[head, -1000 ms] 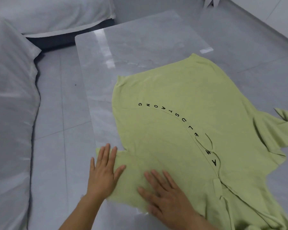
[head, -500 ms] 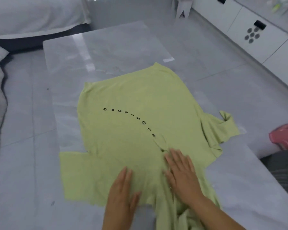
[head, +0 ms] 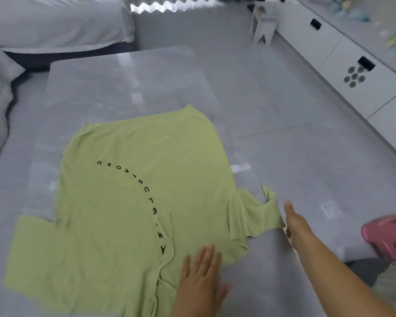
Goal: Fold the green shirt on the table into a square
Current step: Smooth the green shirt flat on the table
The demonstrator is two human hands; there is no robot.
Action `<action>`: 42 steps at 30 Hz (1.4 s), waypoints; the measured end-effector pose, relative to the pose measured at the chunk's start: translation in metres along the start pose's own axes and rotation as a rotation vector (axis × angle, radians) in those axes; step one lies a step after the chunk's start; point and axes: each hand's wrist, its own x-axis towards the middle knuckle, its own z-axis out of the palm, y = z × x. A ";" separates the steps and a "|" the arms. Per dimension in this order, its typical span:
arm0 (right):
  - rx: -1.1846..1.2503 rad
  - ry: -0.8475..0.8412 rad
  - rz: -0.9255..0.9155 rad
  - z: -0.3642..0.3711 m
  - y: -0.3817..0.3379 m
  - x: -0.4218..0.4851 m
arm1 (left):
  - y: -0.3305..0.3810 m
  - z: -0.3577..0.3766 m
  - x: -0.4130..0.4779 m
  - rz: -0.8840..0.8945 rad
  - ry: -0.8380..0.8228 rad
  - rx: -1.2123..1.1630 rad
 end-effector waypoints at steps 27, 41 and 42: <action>-0.198 0.132 -0.475 -0.042 -0.069 0.069 | 0.001 0.055 -0.013 0.037 0.258 0.281; -0.994 0.052 -1.246 0.066 -0.006 -0.005 | 0.003 0.053 -0.028 0.078 0.151 0.240; -0.889 0.044 -1.218 0.062 -0.019 -0.004 | 0.001 0.054 -0.029 0.088 0.160 0.230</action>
